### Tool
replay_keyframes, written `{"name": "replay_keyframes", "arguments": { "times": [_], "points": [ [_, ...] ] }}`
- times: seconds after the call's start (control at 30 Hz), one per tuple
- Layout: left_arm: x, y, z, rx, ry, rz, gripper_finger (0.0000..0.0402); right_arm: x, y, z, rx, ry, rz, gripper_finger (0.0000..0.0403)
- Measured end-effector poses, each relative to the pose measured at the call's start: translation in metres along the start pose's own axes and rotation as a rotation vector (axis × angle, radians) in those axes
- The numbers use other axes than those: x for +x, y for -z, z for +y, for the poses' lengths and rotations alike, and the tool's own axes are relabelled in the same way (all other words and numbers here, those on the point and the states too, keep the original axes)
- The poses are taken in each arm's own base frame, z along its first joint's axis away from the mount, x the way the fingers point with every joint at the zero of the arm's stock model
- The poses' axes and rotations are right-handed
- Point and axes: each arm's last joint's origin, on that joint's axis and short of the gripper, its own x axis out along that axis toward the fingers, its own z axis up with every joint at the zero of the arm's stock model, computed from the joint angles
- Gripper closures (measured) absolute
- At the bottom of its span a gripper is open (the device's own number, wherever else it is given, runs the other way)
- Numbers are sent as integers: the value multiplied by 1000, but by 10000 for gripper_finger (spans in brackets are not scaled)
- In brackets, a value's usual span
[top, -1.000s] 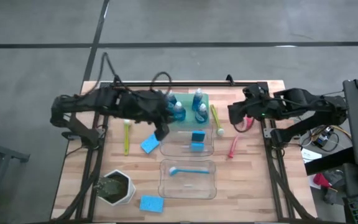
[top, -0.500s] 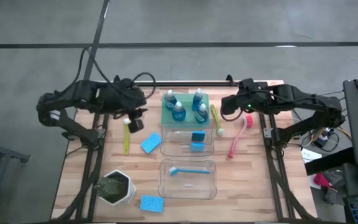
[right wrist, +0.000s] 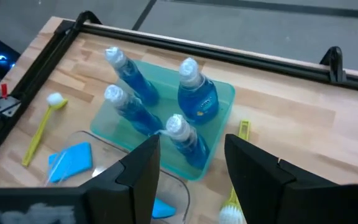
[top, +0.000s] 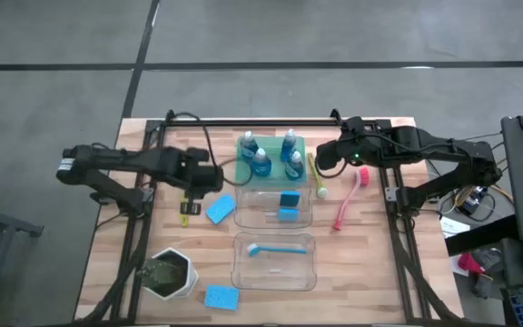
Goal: Pick & Place Kitchen Sink Supplies
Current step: Put the blue sponge into the top transparent bin
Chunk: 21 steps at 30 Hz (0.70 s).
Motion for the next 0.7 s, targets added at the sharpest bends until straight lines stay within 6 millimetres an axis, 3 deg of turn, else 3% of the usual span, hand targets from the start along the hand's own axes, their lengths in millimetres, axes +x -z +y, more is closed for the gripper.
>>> {"name": "replay_keyframes", "arguments": {
  "times": [0.23,0.37,0.7],
  "points": [
    [52,19,-20,127,183,1,296,0,0,0,-46,3,-6,218],
    [70,28,-29,133,280,-24,296,0,0,0,-78,5,-10,219],
    [104,26,-41,246,258,-180,286,-2,-1,-2,-114,9,-20,216]
  ]
}}
